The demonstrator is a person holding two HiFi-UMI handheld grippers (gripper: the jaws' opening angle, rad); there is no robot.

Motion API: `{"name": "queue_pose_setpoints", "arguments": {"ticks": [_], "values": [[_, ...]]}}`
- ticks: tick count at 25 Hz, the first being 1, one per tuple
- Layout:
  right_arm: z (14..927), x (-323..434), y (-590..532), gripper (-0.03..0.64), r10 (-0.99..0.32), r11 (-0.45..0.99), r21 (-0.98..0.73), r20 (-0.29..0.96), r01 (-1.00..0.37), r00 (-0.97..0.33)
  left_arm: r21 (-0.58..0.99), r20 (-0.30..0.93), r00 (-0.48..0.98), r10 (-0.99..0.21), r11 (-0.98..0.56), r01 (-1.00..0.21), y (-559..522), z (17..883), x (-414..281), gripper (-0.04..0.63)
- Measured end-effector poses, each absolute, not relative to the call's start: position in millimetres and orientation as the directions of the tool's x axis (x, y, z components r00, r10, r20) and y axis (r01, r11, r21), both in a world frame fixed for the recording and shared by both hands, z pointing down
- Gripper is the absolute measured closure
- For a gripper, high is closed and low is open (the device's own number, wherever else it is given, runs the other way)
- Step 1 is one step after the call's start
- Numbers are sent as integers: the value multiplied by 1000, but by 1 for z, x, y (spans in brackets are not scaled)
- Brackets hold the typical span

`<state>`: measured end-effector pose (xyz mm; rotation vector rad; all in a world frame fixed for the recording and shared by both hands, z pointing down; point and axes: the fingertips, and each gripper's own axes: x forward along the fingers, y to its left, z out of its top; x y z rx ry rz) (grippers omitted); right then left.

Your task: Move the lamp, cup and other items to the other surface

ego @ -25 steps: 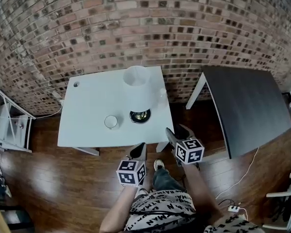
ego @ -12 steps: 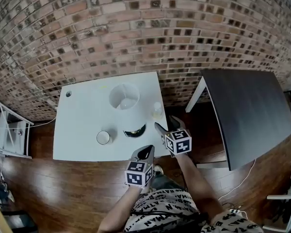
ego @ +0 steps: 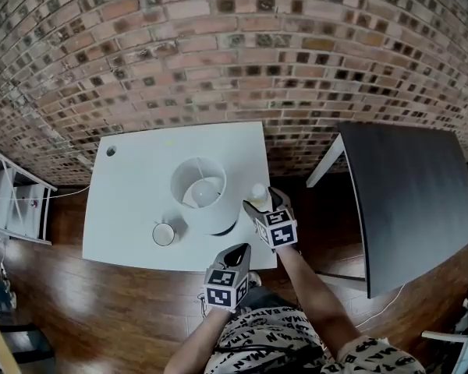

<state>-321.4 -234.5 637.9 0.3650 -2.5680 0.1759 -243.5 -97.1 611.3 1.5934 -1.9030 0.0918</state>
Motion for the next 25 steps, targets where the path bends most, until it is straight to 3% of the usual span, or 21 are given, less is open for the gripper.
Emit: {"name": "queue_pose_setpoints", "arguments": {"ticks": [9,14,25], "values": [[648,-337,-240,244,-182,969,-45,528,-242,-830,350,532,-75,-843,300,-887,-107,621,-247,595],[646,-335,-236,282,-171,973,-38,538,-227,-825,344,529,-80,-845,299,-890,-105,617,-246,595],[593,-271,-203,284,-244,955,-25,501,-296,-830,324,468,-74,-880,249,-913,-70,594,-237,595]]}}
